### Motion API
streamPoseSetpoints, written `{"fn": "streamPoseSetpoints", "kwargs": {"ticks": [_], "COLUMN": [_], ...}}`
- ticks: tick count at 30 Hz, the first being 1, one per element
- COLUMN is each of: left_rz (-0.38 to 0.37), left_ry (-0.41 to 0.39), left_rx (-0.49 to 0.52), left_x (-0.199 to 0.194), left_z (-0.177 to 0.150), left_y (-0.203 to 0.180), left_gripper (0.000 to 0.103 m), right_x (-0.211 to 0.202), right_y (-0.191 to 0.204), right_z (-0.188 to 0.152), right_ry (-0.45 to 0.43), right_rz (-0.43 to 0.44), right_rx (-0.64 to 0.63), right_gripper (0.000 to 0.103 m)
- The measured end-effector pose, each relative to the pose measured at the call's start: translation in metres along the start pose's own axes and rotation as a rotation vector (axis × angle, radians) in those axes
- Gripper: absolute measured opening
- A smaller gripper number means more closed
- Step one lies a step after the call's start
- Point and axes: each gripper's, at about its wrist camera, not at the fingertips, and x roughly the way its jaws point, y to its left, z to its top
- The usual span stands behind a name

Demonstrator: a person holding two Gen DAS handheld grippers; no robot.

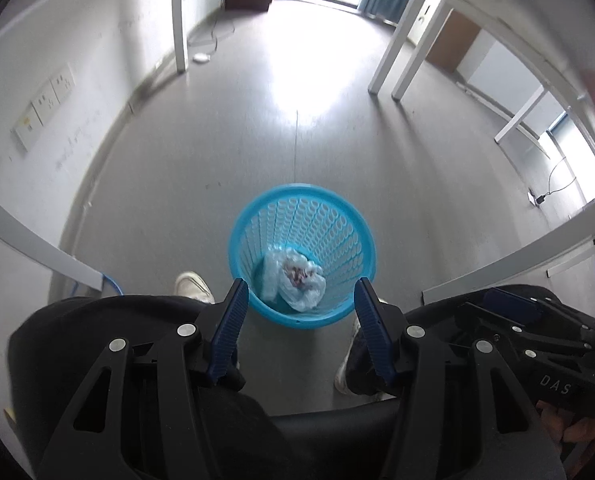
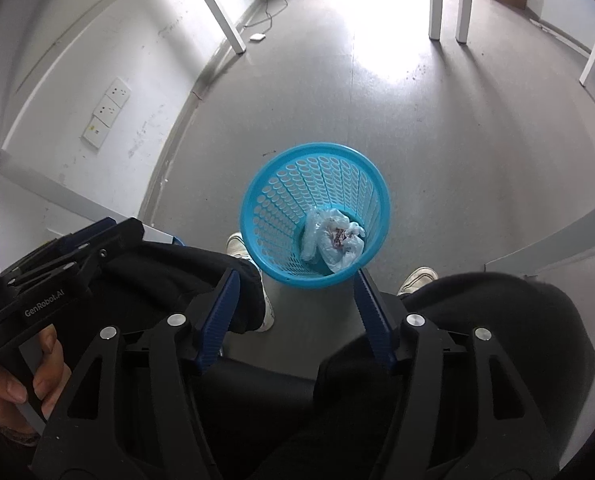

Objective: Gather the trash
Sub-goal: 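Raise both tools back toward the table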

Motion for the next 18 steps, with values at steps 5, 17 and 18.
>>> {"fn": "streamPoseSetpoints", "kwargs": {"ticks": [5, 17, 18], "left_rz": [-0.01, -0.071, -0.068], "left_ry": [-0.117, -0.339, -0.36], "left_rx": [0.02, 0.026, 0.034], "left_x": [-0.051, -0.159, -0.167], "left_z": [-0.004, -0.01, -0.009], "left_y": [-0.001, 0.008, 0.008], "left_gripper": [0.055, 0.054, 0.054], "right_x": [-0.05, -0.167, -0.176], "right_y": [0.008, 0.014, 0.015], "right_z": [-0.015, -0.024, -0.023], "right_ry": [-0.101, -0.351, -0.376], "right_rz": [0.021, 0.077, 0.078], "right_rx": [-0.039, -0.068, -0.074], "right_gripper": [0.06, 0.064, 0.064]}}
